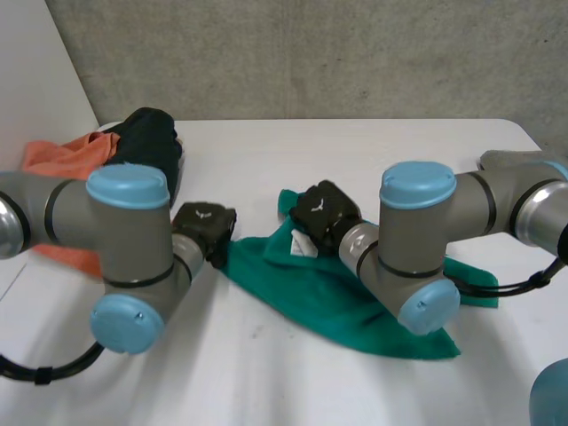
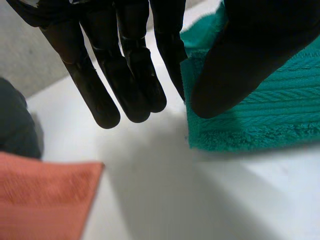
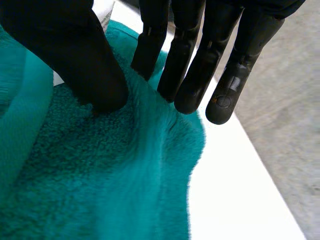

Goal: Fold the laundry.

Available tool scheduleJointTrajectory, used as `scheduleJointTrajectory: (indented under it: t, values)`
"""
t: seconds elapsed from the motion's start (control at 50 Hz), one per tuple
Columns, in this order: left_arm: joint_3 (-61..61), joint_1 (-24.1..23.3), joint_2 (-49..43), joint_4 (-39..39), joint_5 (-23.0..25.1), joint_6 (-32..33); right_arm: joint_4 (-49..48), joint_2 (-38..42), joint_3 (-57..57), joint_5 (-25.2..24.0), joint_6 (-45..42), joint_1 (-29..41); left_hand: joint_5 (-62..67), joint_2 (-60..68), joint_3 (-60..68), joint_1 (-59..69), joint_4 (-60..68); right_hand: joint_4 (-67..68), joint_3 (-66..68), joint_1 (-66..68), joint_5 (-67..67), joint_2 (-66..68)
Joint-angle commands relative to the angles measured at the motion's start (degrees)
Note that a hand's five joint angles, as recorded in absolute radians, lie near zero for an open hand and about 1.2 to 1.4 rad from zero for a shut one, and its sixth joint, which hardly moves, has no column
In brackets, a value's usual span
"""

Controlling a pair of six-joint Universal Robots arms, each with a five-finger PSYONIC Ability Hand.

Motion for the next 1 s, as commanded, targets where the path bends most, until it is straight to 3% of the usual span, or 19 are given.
scheduleJointTrajectory:
  t: [0.02,0.16,0.24,0.36,0.44,0.52,0.6,0.66,0.72,0.76,0.8,0.86,0.88,1.0]
  values:
    - [12.1,0.9,-2.0,1.4,-0.3,5.0,-6.6,-3.2,-7.3,4.2,2.5,-4.9,13.8,11.7,12.1,14.5,11.6,12.1,12.1,23.6,14.0,13.1]
    - [24.2,1.4,0.0,14.1,-4.8,12.8,-22.0,-10.5,-11.1,6.3,9.2,-9.8,13.8,11.7,12.1,14.5,11.6,12.1,12.1,23.6,14.0,13.1]
    - [23.9,1.2,4.0,21.2,-5.4,13.8,-23.1,-15.3,-11.1,6.1,15.2,-11.8,13.8,11.7,12.1,14.5,11.6,12.1,12.1,23.6,14.0,13.1]
    - [14.5,0.9,11.3,23.4,-4.6,14.0,-20.7,-20.8,-6.8,2.3,21.4,-16.8,13.8,11.7,12.1,14.5,11.6,12.1,12.1,23.6,14.0,13.1]
    - [5.1,0.9,15.4,23.2,-4.1,13.9,-15.6,-24.0,0.7,-6.3,22.6,-20.2,13.8,11.7,12.1,14.5,11.6,12.1,12.1,23.6,14.0,13.1]
    - [-4.9,1.0,17.6,23.2,-3.4,14.0,-9.5,-25.8,11.5,-20.1,22.3,-26.1,13.8,11.7,12.1,14.5,11.6,12.1,12.1,23.6,14.0,13.1]
    - [-13.1,1.0,18.2,23.2,-3.3,14.2,-4.2,-27.4,18.6,-30.3,21.3,-31.9,13.8,11.7,12.1,14.5,11.6,12.1,12.1,23.6,14.0,13.1]
    - [-17.8,0.8,18.3,23.2,-3.2,14.1,-0.5,-27.7,22.7,-36.6,18.8,-35.6,13.8,11.7,12.1,14.5,11.6,12.1,12.1,23.6,14.0,13.1]
    - [-20.3,0.7,18.0,23.2,-3.2,14.1,2.6,-27.3,25.1,-39.3,14.4,-36.8,13.8,11.7,12.1,14.5,11.6,12.1,12.1,23.6,14.0,13.1]
    - [-20.7,0.6,17.9,23.2,-3.2,14.1,6.3,-26.9,26.2,-39.4,8.6,-36.8,13.8,11.7,12.1,14.5,11.6,-9.8,-9.7,1.8,-7.9,-8.7]
    - [-20.5,0.5,17.4,23.2,-3.2,14.0,8.5,-26.6,26.8,-38.8,4.3,-36.8,13.8,11.7,12.1,14.5,11.6,-21.8,-21.7,-10.3,-19.9,-20.8]
    - [-19.5,0.4,17.3,23.2,-3.2,14.1,12.5,-26.7,26.9,-35.4,-2.1,-36.7,13.8,11.7,12.1,14.5,11.6,-43.0,-42.9,-31.5,-41.1,-42.0]
    - [-19.0,0.4,17.3,23.2,-3.2,14.1,13.4,-26.6,26.5,-32.0,-2.0,-36.9,13.8,11.7,12.1,14.5,11.6,-48.0,-48.0,-36.5,-46.1,-47.0]
    - [-14.9,0.9,17.7,22.9,-3.4,14.0,13.4,-26.7,25.9,-19.9,6.5,-33.5,13.8,11.7,12.1,14.5,11.6,-53.5,-53.4,-41.9,-51.6,-52.4]
